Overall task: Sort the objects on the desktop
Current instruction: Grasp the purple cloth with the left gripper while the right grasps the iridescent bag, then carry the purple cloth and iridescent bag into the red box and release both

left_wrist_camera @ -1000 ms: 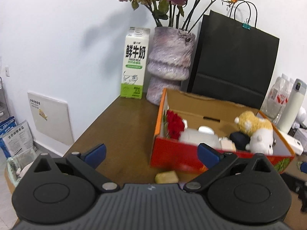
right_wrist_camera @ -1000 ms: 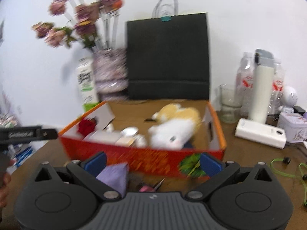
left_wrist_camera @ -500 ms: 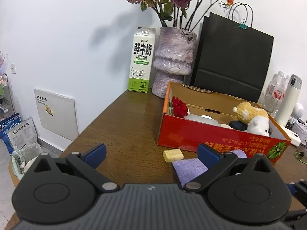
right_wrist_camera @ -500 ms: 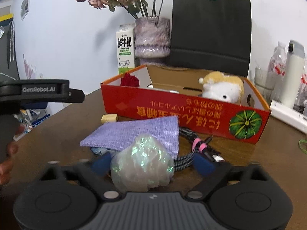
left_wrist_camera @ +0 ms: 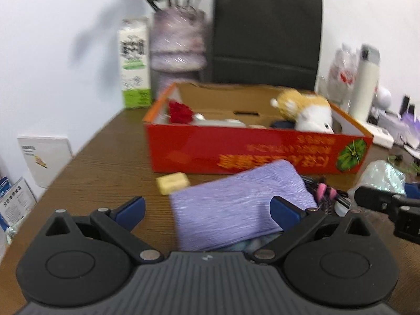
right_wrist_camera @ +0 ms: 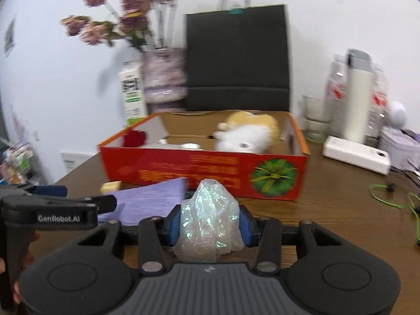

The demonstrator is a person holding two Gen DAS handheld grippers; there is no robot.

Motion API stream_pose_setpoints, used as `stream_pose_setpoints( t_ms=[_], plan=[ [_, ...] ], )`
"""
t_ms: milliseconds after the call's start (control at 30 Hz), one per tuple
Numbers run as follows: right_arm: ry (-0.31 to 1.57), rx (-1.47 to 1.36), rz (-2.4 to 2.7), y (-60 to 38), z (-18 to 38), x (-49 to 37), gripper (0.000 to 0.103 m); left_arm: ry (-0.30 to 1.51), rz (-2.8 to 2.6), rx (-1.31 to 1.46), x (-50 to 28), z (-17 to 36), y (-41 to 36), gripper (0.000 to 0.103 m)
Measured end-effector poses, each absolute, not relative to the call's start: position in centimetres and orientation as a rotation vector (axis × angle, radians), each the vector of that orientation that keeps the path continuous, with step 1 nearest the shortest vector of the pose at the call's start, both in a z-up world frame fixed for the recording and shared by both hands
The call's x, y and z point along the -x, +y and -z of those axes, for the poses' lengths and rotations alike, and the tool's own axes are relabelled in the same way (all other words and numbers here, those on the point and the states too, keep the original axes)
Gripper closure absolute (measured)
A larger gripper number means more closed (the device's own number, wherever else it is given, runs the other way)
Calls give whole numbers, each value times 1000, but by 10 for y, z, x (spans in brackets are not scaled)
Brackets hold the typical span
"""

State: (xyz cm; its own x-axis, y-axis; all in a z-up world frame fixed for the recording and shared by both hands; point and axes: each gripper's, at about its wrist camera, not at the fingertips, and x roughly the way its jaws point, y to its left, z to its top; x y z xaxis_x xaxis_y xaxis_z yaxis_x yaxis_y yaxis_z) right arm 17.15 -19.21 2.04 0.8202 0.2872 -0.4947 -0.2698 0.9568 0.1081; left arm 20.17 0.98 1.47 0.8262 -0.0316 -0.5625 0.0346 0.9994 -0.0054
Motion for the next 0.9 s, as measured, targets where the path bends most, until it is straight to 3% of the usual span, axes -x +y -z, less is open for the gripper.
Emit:
stream_pose_setpoints(
  t_ms=[167,233,300,400,900],
  plan=[
    [567,-57,-273,-200,-10,-180,58,674,18,-41,-230,1,-13,1],
    [574,-58,-277,-199,-8,-181,58,687,25,0,-233,2,-8,23],
    [581,-61,-285,-197,-7,-181,58,684,51,43,-232,-2,-1,58],
    [589,-64,-293,-196,-5,-181,58,667,86,20,-226,-4,0,95],
    [579,-65,-300,-198,-6,-179,56,469,92,187,-196,-52,39,97]
  ],
)
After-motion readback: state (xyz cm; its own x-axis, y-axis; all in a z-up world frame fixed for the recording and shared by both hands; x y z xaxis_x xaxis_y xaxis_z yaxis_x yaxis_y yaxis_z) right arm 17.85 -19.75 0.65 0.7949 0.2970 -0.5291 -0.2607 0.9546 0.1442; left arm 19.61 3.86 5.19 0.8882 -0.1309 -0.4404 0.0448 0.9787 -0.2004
